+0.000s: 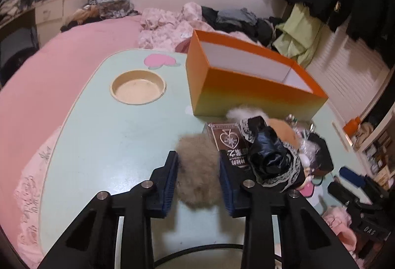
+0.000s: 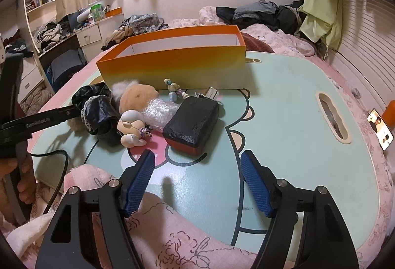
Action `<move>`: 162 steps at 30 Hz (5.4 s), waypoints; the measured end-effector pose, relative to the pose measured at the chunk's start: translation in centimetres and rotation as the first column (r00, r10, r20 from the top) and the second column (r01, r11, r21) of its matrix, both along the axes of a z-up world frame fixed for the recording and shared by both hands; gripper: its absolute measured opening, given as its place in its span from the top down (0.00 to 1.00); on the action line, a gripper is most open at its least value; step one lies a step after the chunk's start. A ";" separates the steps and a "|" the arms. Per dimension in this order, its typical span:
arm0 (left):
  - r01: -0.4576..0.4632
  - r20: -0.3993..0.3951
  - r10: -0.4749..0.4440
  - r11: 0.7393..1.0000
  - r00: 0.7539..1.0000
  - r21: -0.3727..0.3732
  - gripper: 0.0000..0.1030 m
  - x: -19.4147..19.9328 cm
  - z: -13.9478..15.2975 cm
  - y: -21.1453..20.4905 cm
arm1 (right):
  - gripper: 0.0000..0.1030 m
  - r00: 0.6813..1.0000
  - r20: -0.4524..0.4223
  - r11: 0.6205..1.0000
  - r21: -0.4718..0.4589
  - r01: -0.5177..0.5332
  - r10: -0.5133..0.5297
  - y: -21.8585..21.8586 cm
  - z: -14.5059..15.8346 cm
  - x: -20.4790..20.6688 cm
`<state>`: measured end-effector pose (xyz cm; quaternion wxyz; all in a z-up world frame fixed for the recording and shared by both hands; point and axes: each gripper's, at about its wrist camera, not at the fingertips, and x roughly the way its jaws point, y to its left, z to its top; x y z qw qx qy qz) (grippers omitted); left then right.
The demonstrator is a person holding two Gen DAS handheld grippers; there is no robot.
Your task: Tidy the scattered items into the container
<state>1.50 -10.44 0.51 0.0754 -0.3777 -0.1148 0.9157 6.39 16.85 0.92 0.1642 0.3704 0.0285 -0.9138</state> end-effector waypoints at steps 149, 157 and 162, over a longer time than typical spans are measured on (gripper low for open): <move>-0.007 0.079 0.020 0.987 0.997 -0.164 0.00 3.7 -0.6 4.7 | 0.19 0.993 0.090 0.988 0.145 0.058 -0.072 -1.3 -1.1 -0.4; -0.003 -0.078 -0.004 0.996 0.997 -0.089 0.01 4.5 2.7 4.8 | 0.19 0.993 0.089 0.988 0.145 0.058 -0.072 -1.3 -1.0 -0.4; 0.048 -0.089 -0.058 0.993 0.994 -0.108 0.02 2.7 3.2 6.8 | 0.19 0.993 0.089 0.988 0.146 0.058 -0.071 -1.3 -1.0 -0.4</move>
